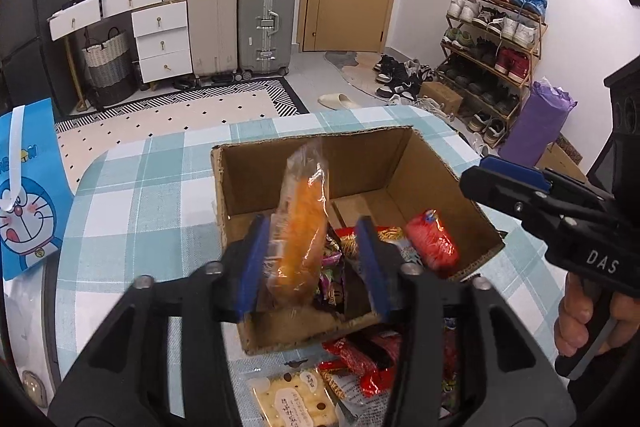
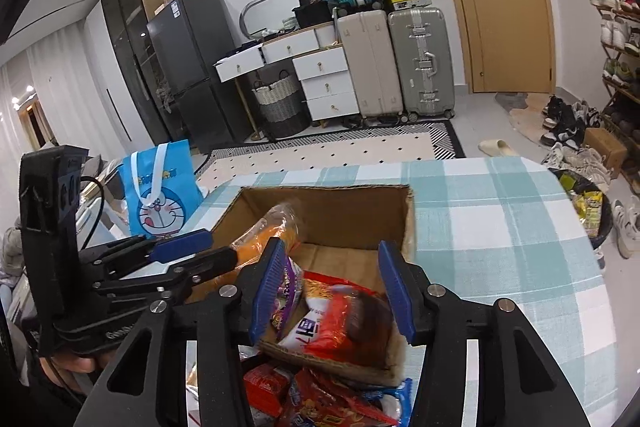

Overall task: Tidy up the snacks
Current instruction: 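Carry the Oreo pack and bread bag into the SF box and release both, then move the right gripper to the purple snack bag and grasp it, then grasp the white-and-red snack bag with the left gripper while the right gripper holds the purple bag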

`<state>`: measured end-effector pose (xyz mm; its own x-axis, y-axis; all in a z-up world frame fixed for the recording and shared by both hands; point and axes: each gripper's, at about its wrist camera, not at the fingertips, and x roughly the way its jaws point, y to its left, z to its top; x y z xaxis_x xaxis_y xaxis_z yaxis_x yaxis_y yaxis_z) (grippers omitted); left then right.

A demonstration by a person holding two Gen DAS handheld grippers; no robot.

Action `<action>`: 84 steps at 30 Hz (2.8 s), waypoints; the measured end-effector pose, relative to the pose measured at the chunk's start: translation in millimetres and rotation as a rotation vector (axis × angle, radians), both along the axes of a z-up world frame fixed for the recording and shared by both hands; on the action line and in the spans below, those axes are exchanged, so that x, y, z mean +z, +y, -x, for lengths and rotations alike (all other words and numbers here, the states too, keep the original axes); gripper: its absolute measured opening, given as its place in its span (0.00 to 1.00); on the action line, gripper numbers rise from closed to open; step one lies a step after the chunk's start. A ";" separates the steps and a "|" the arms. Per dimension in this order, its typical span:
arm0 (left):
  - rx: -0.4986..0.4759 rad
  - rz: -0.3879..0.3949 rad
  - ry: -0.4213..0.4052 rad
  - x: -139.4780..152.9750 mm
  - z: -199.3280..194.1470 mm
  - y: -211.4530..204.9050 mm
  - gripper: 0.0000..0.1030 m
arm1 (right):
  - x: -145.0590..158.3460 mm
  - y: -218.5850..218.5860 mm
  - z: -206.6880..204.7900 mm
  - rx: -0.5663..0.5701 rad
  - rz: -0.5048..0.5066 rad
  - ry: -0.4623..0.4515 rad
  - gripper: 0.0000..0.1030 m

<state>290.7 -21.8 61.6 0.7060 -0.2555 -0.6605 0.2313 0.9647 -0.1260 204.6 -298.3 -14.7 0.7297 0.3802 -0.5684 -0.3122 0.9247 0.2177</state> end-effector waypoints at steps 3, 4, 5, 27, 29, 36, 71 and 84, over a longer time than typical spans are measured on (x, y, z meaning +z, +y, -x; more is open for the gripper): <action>0.009 0.018 -0.016 5.7 12.4 7.9 0.75 | -0.5 -11.7 9.0 0.001 -0.011 0.012 0.80; 0.014 0.019 -0.020 6.9 16.9 9.9 0.81 | -1.5 -15.8 12.4 0.005 -0.019 0.019 0.84; 0.021 0.016 -0.023 7.9 21.5 11.1 0.81 | -2.4 -19.1 15.1 0.008 -0.023 0.025 0.91; 0.117 -0.038 0.068 -36.5 104.0 39.7 0.99 | -62.9 -53.1 90.6 -0.077 -0.052 0.200 0.99; 0.109 -0.035 0.074 -42.0 108.0 39.9 0.99 | -68.7 -50.9 96.3 -0.090 -0.052 0.223 0.99; 0.085 -0.021 0.125 -65.4 121.9 26.2 0.99 | -90.4 -34.7 104.2 -0.041 -0.077 0.318 0.99; 0.031 -0.033 0.191 -86.0 125.4 -17.8 0.99 | -113.5 -18.4 106.8 0.066 -0.178 0.323 0.34; -0.008 0.006 0.230 -92.4 112.3 -29.3 0.95 | -114.8 -28.9 116.4 0.042 -0.175 0.309 0.34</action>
<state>178.4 -51.2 -30.9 0.5346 -0.2645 -0.8026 0.2032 0.9621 -0.1817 88.1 -327.2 -129.5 0.5152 0.5175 -0.6832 -0.2441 0.8527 0.4619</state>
